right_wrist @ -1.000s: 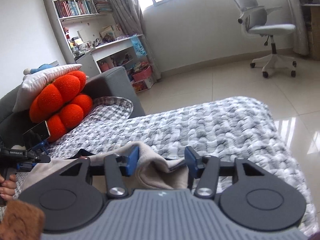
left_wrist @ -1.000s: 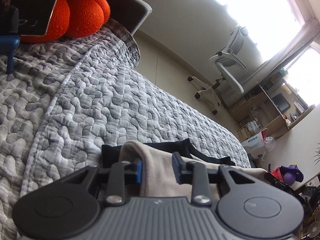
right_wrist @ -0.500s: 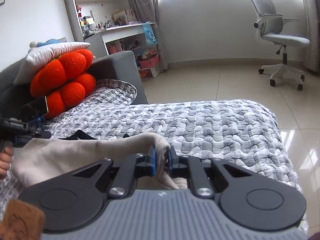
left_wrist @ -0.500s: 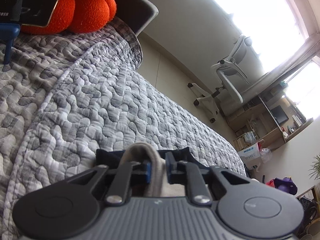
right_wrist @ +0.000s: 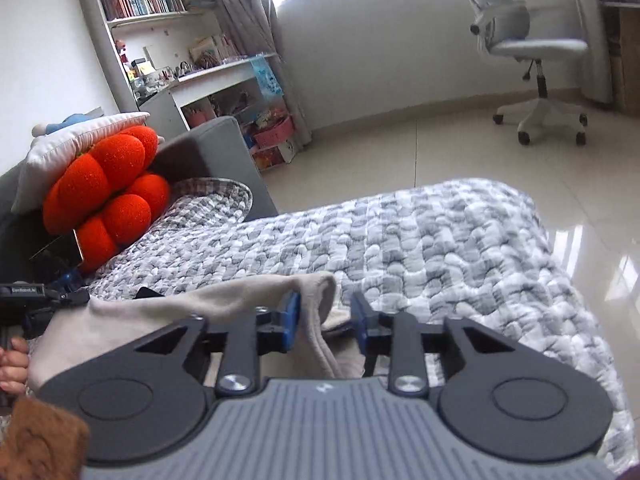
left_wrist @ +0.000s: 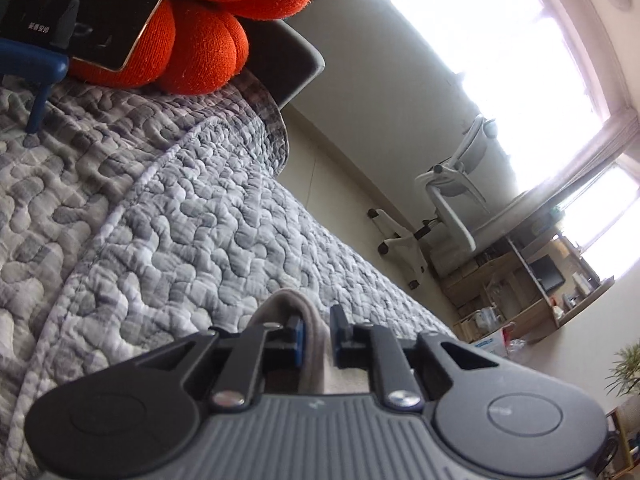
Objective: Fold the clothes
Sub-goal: 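Fold the beige side edge over the black sweatshirt with both grippers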
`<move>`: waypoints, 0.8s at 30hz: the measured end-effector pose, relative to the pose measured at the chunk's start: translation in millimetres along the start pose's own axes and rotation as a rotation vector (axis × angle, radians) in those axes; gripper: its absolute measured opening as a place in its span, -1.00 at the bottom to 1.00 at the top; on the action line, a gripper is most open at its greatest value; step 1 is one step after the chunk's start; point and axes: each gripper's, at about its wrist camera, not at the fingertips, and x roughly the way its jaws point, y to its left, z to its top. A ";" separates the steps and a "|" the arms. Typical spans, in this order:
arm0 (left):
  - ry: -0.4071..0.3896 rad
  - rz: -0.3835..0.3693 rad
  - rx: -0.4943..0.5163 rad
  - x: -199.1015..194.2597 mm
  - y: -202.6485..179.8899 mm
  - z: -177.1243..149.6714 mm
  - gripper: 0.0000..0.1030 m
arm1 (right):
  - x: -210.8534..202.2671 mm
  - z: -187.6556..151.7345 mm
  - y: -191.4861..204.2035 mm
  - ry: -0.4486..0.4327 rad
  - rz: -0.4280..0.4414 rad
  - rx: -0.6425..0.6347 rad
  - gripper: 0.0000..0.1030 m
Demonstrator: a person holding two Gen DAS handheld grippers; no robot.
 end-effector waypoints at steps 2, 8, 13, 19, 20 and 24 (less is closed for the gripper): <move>0.018 0.003 0.013 2.7 -3.6 3.2 -0.54 | -4.8 2.4 -2.8 -0.020 0.011 -0.007 -0.19; -0.009 0.077 0.132 5.5 -22.7 -3.7 -0.89 | 12.1 3.0 -14.3 0.038 0.045 0.083 -0.84; -0.072 0.051 0.149 -4.6 -21.7 -2.7 -0.89 | -6.0 -0.5 -34.2 -0.011 0.127 0.366 -0.85; -0.015 0.135 0.130 11.7 -8.7 -6.2 -0.88 | 12.3 -7.9 -23.8 0.013 0.030 0.272 -0.64; -0.027 0.126 0.126 8.8 -8.3 -6.7 -0.87 | 12.5 -7.6 -20.5 0.014 0.016 0.240 -0.62; -0.061 0.112 0.137 3.2 -13.5 -9.0 -0.87 | 1.9 -9.3 -11.5 0.003 0.020 0.172 -0.59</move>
